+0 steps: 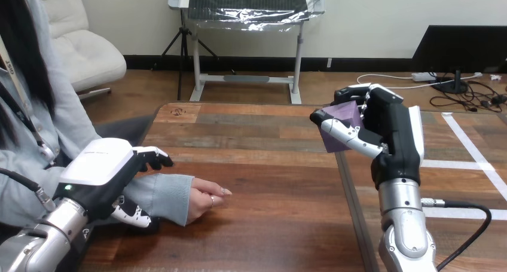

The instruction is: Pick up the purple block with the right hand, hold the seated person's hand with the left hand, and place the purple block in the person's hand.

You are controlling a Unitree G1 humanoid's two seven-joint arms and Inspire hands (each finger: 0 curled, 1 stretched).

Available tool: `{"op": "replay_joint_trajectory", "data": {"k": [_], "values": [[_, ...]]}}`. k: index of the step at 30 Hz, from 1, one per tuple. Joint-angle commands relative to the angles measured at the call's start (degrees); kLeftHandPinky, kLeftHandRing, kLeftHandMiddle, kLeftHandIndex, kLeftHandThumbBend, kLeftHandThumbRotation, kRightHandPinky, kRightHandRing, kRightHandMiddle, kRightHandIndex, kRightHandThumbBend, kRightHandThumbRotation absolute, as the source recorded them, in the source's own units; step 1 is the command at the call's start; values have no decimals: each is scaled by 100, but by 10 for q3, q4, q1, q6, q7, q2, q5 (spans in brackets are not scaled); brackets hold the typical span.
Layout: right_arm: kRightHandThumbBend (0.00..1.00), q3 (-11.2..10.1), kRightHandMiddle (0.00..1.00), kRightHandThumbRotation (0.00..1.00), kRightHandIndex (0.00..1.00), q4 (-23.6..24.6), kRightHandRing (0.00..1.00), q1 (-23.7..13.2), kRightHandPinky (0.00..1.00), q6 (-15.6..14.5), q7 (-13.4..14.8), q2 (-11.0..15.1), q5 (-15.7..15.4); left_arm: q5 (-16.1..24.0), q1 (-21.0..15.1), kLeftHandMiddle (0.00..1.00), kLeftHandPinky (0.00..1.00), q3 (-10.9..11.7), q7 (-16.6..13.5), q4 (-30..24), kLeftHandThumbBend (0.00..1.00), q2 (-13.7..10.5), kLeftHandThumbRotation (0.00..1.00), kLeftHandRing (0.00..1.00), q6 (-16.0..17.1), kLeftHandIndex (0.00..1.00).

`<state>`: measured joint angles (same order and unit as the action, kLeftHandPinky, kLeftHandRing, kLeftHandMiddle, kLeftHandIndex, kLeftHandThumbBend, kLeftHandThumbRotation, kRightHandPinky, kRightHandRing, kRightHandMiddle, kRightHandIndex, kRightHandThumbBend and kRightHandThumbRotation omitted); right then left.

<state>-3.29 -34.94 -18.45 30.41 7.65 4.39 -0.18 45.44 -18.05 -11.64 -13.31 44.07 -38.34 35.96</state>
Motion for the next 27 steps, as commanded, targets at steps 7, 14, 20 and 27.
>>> {"op": "replay_joint_trajectory", "data": {"k": [7,14,20,27], "values": [[76,-11,46,0,46,67,39,-2,33,-14,-19,-4,21,14,-53,67,57,-27,-6,-16,100,-21,3,63,-7,68],[76,-11,46,0,46,87,39,7,33,-23,-27,-5,27,20,-62,65,57,-40,-16,4,100,-19,3,62,-10,67],[75,-9,46,0,46,109,39,17,33,-35,-34,-6,33,26,-73,63,56,-51,-33,32,100,-17,1,60,-6,65],[75,-8,46,0,46,130,39,27,33,-43,-37,-7,31,26,-87,60,53,-67,-38,67,100,-14,1,57,-8,63]]}}
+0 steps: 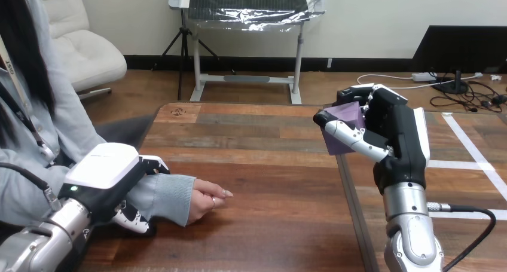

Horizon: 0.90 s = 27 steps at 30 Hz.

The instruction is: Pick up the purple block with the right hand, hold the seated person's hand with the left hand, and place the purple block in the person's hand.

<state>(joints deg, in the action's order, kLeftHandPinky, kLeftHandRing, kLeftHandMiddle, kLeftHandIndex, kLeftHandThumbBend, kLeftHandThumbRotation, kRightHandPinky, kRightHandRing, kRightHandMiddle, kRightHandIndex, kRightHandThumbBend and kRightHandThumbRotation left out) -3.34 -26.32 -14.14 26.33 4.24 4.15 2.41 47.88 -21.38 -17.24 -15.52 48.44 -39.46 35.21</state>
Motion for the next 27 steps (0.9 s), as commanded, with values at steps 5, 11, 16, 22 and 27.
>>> {"op": "replay_joint_trajectory", "data": {"k": [5,11,16,22,27], "values": [[75,-8,46,0,46,56,40,-12,33,-9,-6,-6,10,2,-61,57,50,-21,-23,42,100,-1,0,53,1,60],[75,-7,46,0,46,66,40,-7,33,-14,-3,-7,5,6,-71,52,46,-36,-36,66,100,3,0,48,-1,56],[74,-8,46,0,46,70,40,-3,33,-21,-10,-10,16,10,-79,48,42,-49,-54,89,100,9,0,44,-4,52],[75,-8,46,0,46,61,40,-2,34,-13,-15,-9,16,6,-83,45,38,-60,-64,97,98,13,0,40,-2,48],[75,-8,47,0,46,59,40,-1,34,-15,-13,-11,14,3,-85,42,35,-65,-80,103,97,16,0,37,5,45]]}}
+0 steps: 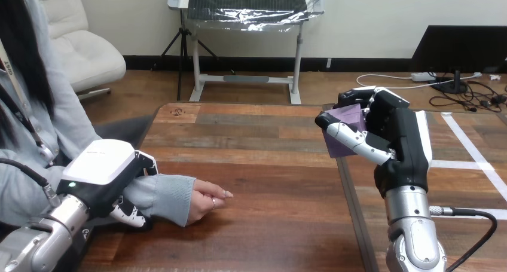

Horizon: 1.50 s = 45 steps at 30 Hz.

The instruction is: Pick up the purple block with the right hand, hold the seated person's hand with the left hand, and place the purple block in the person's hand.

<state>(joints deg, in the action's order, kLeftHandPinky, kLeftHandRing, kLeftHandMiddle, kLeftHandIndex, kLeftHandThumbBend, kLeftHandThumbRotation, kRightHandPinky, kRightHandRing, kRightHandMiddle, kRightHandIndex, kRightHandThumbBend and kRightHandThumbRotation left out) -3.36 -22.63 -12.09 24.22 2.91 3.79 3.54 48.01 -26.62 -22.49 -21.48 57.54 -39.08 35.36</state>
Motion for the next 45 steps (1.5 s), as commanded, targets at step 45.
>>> {"op": "replay_joint_trajectory", "data": {"k": [45], "values": [[77,-1,46,0,48,-48,40,-34,34,37,6,-13,-28,-47,-27,34,27,0,-14,-30,87,19,0,29,45,35]]}}
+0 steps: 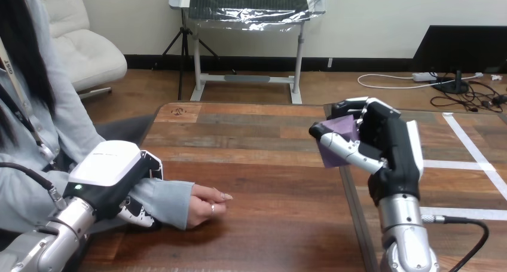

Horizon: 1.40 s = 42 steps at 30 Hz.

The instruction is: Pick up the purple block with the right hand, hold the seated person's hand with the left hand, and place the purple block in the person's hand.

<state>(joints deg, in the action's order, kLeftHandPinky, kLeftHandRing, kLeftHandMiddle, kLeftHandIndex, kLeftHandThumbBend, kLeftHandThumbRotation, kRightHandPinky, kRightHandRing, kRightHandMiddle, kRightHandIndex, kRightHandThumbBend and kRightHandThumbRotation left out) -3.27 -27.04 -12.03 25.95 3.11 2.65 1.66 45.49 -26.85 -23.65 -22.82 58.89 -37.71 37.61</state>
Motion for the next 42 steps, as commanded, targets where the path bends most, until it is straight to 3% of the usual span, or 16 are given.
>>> {"op": "replay_joint_trajectory", "data": {"k": [1,42], "values": [[78,-2,46,0,48,-5,41,-35,35,21,4,-2,-10,-24,-24,33,27,12,1,-46,87,5,0,28,24,34],[78,10,47,0,48,-11,41,-29,34,9,-5,-28,-12,-72,3,31,20,38,39,-135,88,-9,0,25,43,31]]}}
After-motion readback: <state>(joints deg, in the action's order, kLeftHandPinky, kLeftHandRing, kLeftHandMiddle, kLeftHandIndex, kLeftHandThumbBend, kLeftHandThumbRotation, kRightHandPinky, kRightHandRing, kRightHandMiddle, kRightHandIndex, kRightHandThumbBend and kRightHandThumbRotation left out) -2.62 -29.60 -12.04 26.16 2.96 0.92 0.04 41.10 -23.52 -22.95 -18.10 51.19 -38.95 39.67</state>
